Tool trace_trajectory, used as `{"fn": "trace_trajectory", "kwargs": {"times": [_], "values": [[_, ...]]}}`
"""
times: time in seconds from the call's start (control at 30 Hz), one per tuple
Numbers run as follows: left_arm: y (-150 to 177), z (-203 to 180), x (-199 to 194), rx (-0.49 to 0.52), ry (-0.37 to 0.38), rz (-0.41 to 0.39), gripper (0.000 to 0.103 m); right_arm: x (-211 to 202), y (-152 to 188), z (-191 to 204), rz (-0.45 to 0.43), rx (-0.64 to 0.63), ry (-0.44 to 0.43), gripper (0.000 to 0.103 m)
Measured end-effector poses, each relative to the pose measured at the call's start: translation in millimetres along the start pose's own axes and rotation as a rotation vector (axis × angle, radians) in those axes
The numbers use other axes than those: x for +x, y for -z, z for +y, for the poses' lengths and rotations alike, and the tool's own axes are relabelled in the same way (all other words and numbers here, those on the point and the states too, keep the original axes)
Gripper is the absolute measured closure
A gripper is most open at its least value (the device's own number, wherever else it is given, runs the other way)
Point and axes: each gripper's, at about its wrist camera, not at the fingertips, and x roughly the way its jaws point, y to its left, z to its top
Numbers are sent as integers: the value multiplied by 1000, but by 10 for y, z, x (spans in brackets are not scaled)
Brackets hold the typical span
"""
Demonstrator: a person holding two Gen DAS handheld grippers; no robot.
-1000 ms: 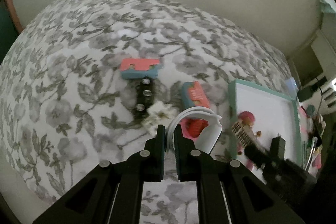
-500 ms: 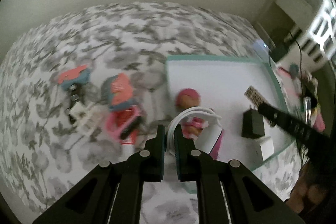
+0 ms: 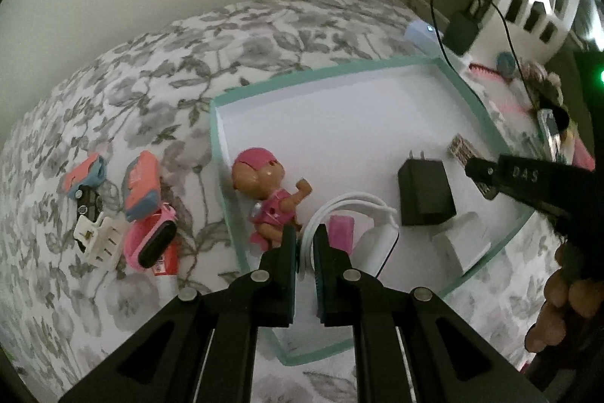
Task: Organize rigid objects
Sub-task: 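Carry the white band and gold lighter over the teal tray with both tools, then lower the band and lighter into the tray and open both tools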
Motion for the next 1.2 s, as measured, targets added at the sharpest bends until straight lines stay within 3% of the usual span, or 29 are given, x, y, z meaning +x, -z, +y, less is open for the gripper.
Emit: {"fn": "trace_trajectory", "kwargs": {"times": [0.27, 0.43, 0.7, 0.8, 0.93, 1.03, 1.2], "values": [[49, -67, 150, 37, -33, 57, 93, 144, 86, 35, 71, -21, 13, 86], [50, -45, 147, 28, -43, 55, 76, 204, 123, 35, 94, -21, 18, 85], [10, 12, 61, 5, -26, 34, 74, 164, 125, 91, 71, -31, 67, 83], [-20, 86, -6, -24, -19, 12, 64, 101, 106, 93, 37, -36, 81, 82], [-53, 237, -70, -88, -6, -5, 59, 49, 83, 146, 9, -59, 79, 66], [-62, 374, -68, -149, 0, 1, 55, 49, 80, 205, 3, -89, 84, 61], [-30, 581, 6, -224, -56, 34, 51, 37, 91, 264, -16, -126, 86, 38]]}}
